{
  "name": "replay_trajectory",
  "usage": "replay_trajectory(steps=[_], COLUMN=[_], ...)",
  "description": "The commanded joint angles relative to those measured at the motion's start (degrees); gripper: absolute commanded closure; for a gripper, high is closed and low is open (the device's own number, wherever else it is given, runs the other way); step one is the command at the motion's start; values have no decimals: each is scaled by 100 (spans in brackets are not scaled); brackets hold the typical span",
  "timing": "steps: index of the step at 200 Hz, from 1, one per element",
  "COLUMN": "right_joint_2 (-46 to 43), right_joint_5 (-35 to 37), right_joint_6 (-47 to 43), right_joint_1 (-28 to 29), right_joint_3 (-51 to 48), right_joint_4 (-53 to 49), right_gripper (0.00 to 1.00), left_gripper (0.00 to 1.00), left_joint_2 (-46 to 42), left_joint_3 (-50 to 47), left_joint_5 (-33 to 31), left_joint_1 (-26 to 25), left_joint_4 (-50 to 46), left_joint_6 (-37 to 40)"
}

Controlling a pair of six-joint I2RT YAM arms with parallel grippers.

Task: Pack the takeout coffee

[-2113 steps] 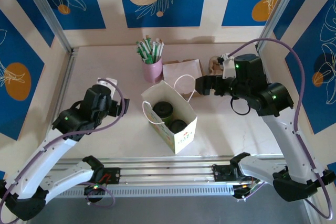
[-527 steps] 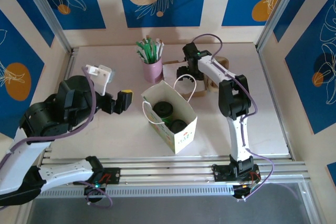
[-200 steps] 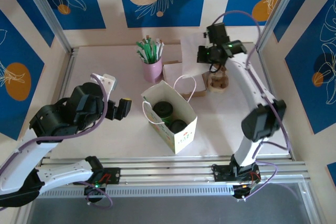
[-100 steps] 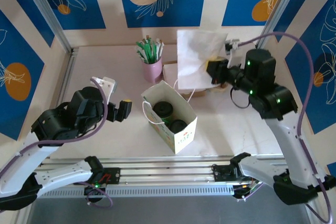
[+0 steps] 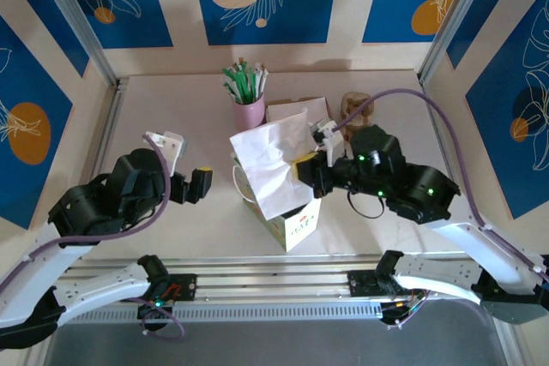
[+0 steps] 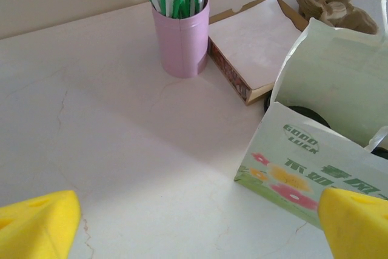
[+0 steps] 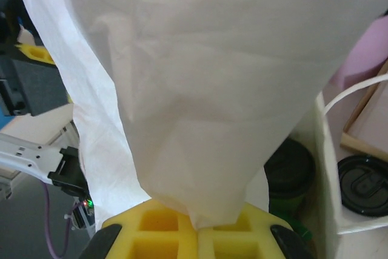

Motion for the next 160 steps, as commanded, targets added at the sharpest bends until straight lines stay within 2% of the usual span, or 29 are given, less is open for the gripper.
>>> replay_trajectory(steps=[1, 90, 160], right_joint_2=[148, 1007, 1346], right_joint_5=[497, 669, 803], right_joint_6=[338, 655, 506], right_joint_1=[92, 126, 374], right_joint_3=[-83, 387, 937], right_joint_4=[-163, -1080, -1537], right_gripper=[100, 89, 65], left_gripper=[0, 0, 0], left_joint_2=[-97, 67, 232], left_joint_3=[-49, -6, -20], left_joint_5=[1, 173, 290], left_joint_1=[-17, -15, -20], left_joint_4=[109, 65, 70], left_joint_6=[-161, -179, -143])
